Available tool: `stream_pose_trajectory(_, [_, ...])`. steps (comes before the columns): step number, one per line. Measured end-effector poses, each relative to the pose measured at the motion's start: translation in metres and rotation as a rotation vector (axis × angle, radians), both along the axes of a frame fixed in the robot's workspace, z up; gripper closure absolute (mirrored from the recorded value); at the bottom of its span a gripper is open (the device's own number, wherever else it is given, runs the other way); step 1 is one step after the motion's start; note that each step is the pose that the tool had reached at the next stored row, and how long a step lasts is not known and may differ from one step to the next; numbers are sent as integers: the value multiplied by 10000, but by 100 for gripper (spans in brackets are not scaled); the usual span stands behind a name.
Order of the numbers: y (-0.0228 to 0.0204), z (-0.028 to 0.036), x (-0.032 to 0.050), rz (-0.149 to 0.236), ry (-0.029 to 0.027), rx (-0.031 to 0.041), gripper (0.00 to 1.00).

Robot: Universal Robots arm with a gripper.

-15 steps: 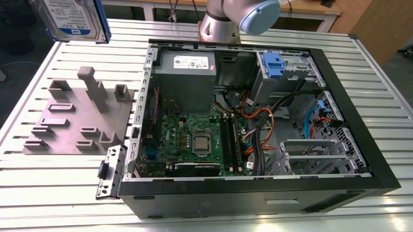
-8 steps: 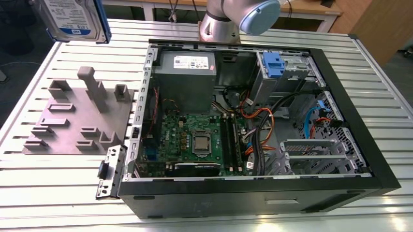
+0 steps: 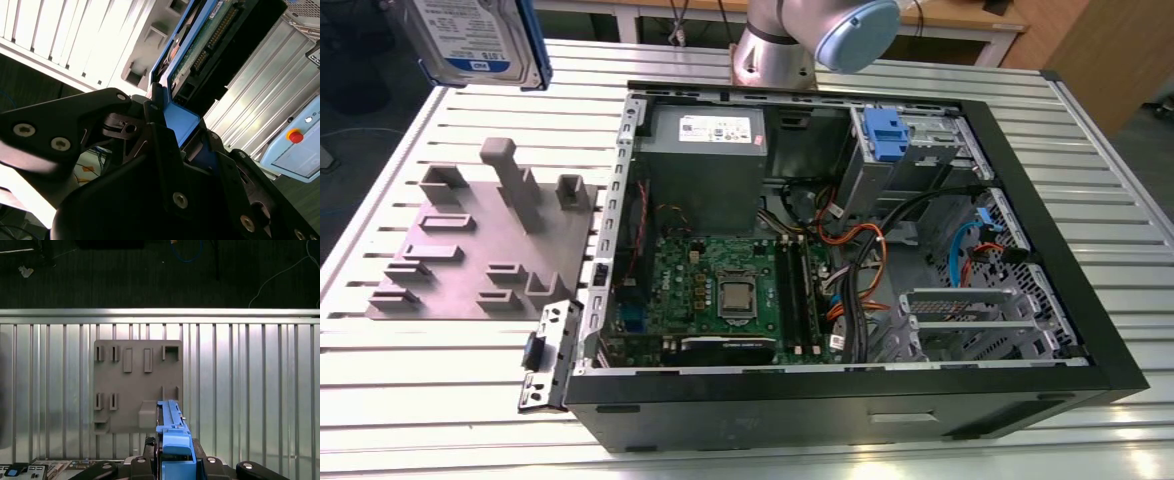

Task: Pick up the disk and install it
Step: 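Pick up the disk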

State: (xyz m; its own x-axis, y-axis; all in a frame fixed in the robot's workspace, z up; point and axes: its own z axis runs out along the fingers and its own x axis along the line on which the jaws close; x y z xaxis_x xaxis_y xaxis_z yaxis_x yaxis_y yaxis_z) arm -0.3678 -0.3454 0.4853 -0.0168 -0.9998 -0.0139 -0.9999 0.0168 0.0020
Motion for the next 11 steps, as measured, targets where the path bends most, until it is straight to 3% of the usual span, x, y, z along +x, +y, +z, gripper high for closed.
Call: stream_pose_trajectory(11, [-25, 0, 23, 1, 0, 0, 64])
